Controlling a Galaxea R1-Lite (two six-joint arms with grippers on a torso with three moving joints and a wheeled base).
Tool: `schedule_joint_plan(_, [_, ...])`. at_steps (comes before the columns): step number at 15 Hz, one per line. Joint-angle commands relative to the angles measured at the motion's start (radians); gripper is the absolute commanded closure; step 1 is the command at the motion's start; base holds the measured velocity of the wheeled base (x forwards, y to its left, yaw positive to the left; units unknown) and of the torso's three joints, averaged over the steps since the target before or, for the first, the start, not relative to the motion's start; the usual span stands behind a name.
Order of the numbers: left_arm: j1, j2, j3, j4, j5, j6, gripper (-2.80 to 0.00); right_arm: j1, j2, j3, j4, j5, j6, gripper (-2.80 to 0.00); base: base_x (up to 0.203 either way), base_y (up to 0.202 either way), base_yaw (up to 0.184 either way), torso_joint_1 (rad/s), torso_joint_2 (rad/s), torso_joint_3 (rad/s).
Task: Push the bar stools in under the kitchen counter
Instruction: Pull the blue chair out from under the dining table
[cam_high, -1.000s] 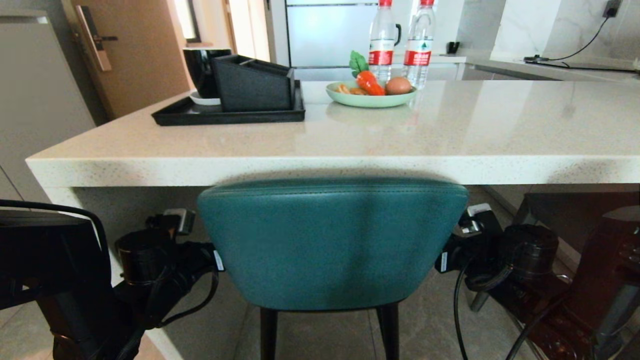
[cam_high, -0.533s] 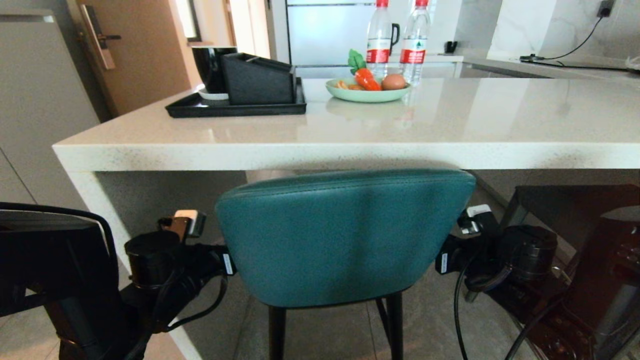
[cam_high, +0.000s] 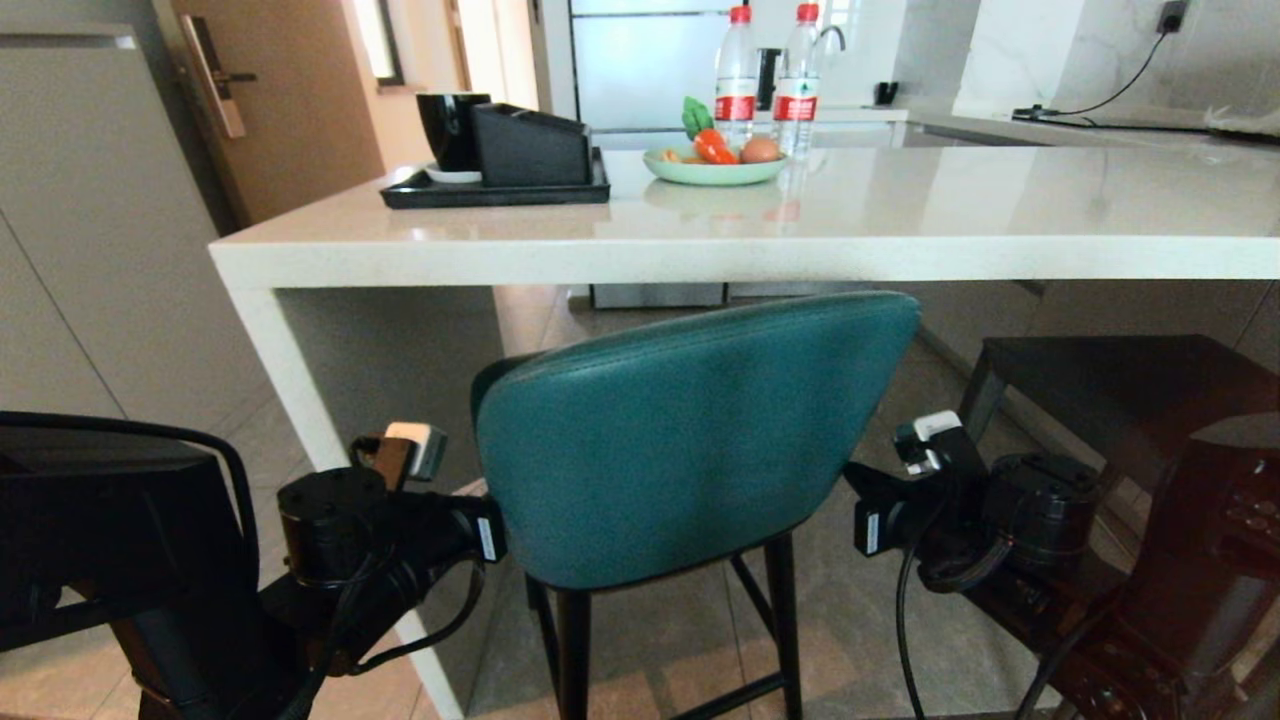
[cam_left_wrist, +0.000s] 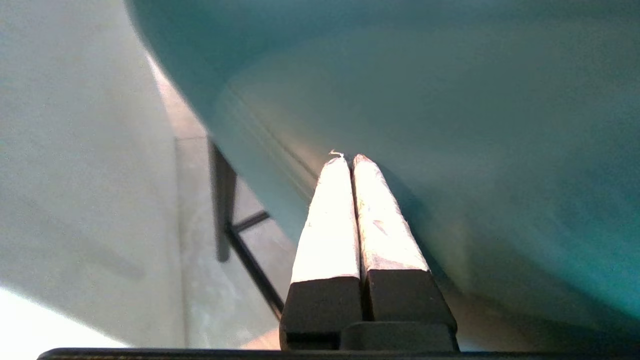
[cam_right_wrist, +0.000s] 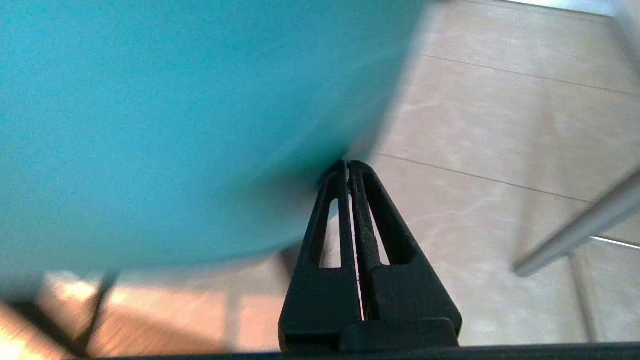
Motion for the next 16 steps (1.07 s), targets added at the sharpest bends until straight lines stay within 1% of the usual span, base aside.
schedule_joint_plan(1, [0.004,0.001,0.005,-0.003,0.011,-0.005,0.00,-0.005,-0.004,0.003,-0.008,-0.017,0.001,0.00,-0.148,0.000,-0.003,-0.009,0.01,0.005])
schedule_joint_plan(3, [0.011,0.001,0.005,-0.003,0.017,-0.001,0.00,-0.008,-0.005,0.009,-0.008,-0.020,0.001,0.00,-0.029,0.000,-0.002,-0.004,0.00,0.001])
schedule_joint_plan(4, [0.012,0.006,-0.002,-0.003,0.041,0.000,0.00,-0.022,-0.005,0.021,-0.008,-0.022,0.001,0.00,0.000,0.000,0.000,0.000,0.00,0.000])
schedule_joint_plan(5, [0.012,0.008,-0.004,-0.003,0.062,0.001,0.00,-0.055,-0.006,0.029,-0.008,-0.020,0.002,0.00,0.000,0.000,0.000,0.000,0.00,0.000])
schedule_joint_plan(7, [0.012,0.001,0.005,-0.003,0.068,0.000,0.00,-0.162,-0.005,0.025,-0.008,0.004,0.007,0.00,0.000,0.000,0.000,0.000,0.00,0.000])
schedule_joint_plan(9, [0.018,-0.001,0.005,-0.003,0.074,0.000,0.00,-0.267,0.012,-0.005,-0.008,0.091,0.021,0.00,0.000,0.000,0.000,0.000,0.00,0.000])
schedule_joint_plan(10, [0.020,-0.002,0.006,-0.003,0.082,0.000,0.00,-0.300,0.035,-0.040,-0.008,0.118,0.025,0.00,0.000,0.000,0.000,0.000,0.00,0.000])
schedule_joint_plan(12, [0.024,-0.005,0.017,-0.003,0.112,-0.002,0.00,-0.326,0.072,-0.127,-0.008,0.130,0.051,0.00,0.000,0.000,0.000,0.000,0.00,0.000])
schedule_joint_plan(14, [0.026,-0.010,0.040,-0.003,0.135,-0.003,0.00,-0.329,0.119,-0.248,-0.008,0.138,0.089,0.00,0.000,0.000,0.000,0.000,0.00,0.000])
schedule_joint_plan(16, [0.035,-0.027,0.057,-0.003,0.140,-0.006,0.00,-0.316,0.182,-0.378,-0.008,0.140,0.100,0.00,0.000,0.000,0.000,0.000,0.00,0.000])
